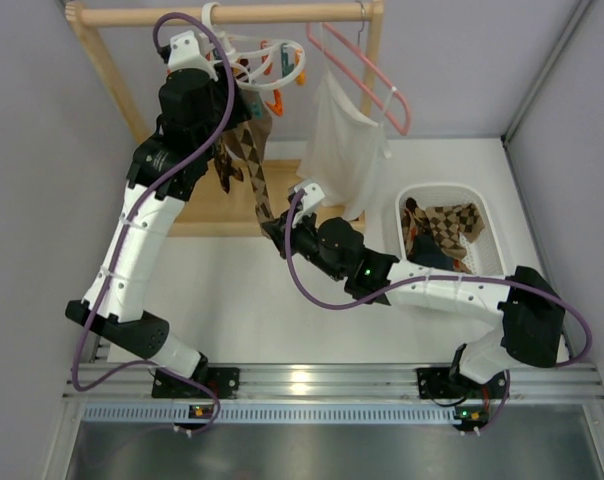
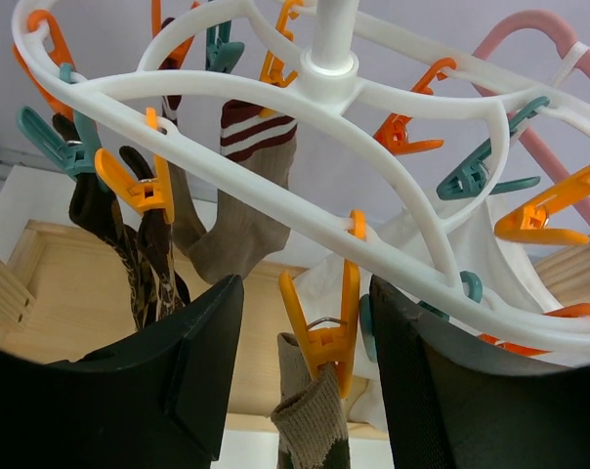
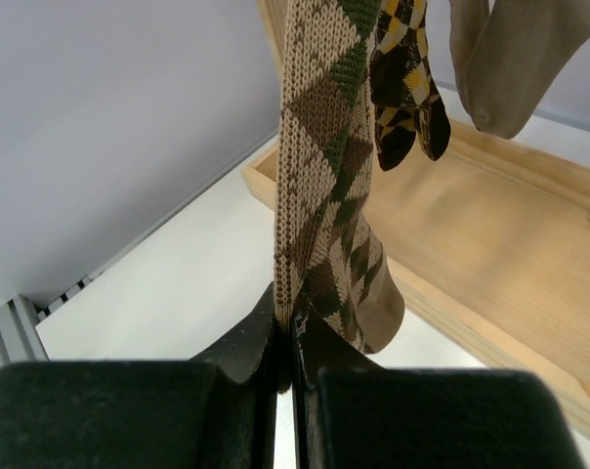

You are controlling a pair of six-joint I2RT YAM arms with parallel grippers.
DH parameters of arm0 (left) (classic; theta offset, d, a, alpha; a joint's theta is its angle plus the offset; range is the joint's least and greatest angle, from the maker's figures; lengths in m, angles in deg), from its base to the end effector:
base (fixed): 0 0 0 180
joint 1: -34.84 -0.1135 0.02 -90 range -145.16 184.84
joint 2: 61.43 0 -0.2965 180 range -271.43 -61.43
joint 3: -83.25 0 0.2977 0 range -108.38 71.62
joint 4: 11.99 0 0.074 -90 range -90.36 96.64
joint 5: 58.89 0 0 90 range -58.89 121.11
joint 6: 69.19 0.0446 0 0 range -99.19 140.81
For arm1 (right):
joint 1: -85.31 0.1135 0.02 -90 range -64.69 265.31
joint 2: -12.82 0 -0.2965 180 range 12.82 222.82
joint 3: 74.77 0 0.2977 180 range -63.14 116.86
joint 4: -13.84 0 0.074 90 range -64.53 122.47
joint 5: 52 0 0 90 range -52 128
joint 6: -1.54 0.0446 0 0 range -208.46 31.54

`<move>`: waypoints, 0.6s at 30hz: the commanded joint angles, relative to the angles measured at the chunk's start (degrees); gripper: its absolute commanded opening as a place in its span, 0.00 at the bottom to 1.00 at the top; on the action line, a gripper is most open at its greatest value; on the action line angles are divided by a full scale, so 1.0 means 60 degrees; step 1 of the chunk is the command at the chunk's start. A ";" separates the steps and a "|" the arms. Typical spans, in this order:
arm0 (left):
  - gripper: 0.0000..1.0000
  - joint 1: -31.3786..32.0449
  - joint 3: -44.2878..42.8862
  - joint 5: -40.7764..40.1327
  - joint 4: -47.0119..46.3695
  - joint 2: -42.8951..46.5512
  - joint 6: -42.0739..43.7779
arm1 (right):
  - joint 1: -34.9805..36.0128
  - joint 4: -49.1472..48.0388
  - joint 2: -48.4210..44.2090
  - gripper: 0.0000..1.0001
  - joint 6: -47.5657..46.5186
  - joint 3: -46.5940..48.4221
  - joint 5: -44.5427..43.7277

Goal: Remove the socks clipped to the hanger

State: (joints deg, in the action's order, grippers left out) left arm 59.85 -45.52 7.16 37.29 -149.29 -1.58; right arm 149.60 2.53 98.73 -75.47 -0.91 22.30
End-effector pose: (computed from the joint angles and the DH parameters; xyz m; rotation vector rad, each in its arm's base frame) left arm 0.3225 -0.1305 0.5880 -0.2697 1.6895 -0.2574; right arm 0.1874 0.3614 0.3456 -0.5061 1.5668 0.8300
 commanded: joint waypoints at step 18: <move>0.62 -0.0141 0.1212 0.1251 -0.1192 0.1473 -0.0399 | 0.0212 0.0512 0.0403 0.00 -0.0071 0.0510 0.0435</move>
State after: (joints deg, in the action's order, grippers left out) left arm 59.24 -39.14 12.69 34.05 -143.49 -3.31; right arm 149.60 2.86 100.04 -75.47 0.06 22.69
